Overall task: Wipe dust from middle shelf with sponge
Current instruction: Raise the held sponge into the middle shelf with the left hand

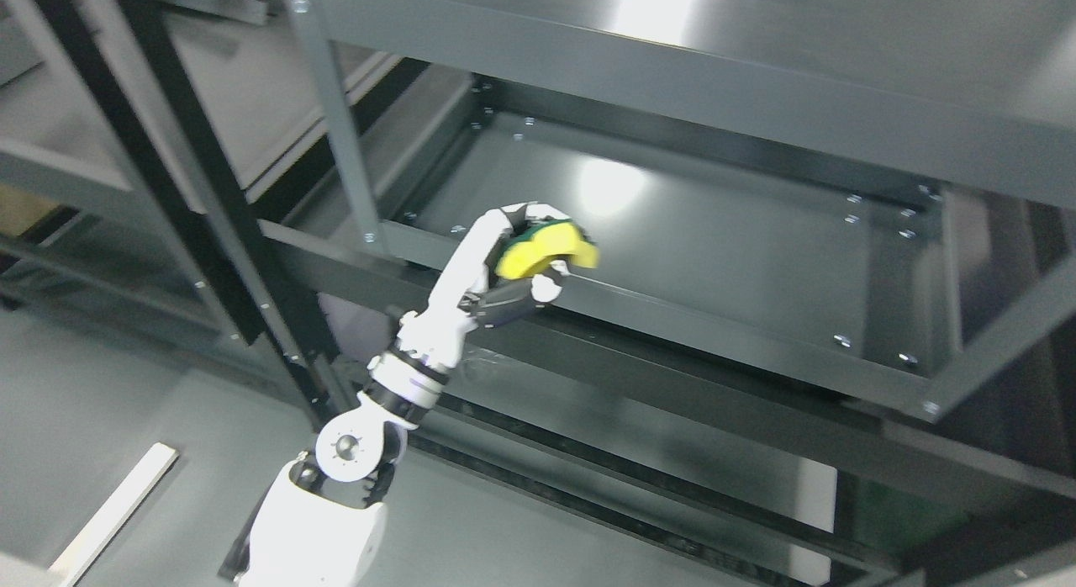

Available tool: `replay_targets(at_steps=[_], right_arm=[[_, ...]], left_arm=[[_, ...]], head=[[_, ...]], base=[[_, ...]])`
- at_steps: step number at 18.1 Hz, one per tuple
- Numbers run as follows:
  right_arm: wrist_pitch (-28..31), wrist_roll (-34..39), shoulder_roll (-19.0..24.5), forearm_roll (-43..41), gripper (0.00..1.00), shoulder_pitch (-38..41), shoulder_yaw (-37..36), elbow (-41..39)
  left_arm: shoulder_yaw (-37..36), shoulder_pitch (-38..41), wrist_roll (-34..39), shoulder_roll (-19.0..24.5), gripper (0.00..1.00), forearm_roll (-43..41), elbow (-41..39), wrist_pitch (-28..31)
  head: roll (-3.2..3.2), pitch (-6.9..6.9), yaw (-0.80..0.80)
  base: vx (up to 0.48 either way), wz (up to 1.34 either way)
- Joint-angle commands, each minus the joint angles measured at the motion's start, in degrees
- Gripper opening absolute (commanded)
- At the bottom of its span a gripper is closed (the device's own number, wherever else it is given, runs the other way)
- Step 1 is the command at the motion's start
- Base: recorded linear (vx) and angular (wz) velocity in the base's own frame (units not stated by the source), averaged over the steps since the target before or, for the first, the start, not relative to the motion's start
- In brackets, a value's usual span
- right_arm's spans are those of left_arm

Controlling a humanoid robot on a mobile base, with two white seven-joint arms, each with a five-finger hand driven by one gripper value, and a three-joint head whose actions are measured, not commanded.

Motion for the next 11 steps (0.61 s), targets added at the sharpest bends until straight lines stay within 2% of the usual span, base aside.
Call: replay_targets(at_steps=[1,3,5,9,11], right_arm=[[0.0,0.0,-1.0,0.0,1.00,0.0,0.1,-1.0],[0.0,0.0,-1.0,0.0,1.00,-0.1,0.0,-1.0],[0.0,0.0,-1.0,0.0,1.00,-0.1,0.0,-1.0],[0.0,0.0,-1.0,0.0,1.00,0.0,0.1,-1.0],[0.0,0.0,-1.0,0.0,1.00,-0.1,0.1,-1.0]], left_arm=[[-26.8,-10.8,-0.2,1.0,0.01,-1.8,2.0,0.0],[-30.2,-15.8,-0.8,1.0,0.01,-2.5,1.9,-0.2],[-32.0,-20.0,-6.0,1.0,0.01,-9.0,1.4,-2.3],[-32.1,-26.1,-10.7,1.0,0.01,-19.6,0.5,-12.8],[-28.0,-29.1,-13.7,2.8,0.01,-24.7,-1.2,-19.6]], head=[[0.00,0.00,0.00],[0.00,-0.01,0.00],[0.00,-0.01,0.00],[0.00,-0.01,0.00],[0.00,-0.01,0.00]], base=[[-0.048,-0.52],[-0.051,-0.46],[-0.052,-0.42],[-0.033,-0.29],[-0.027,-0.21]])
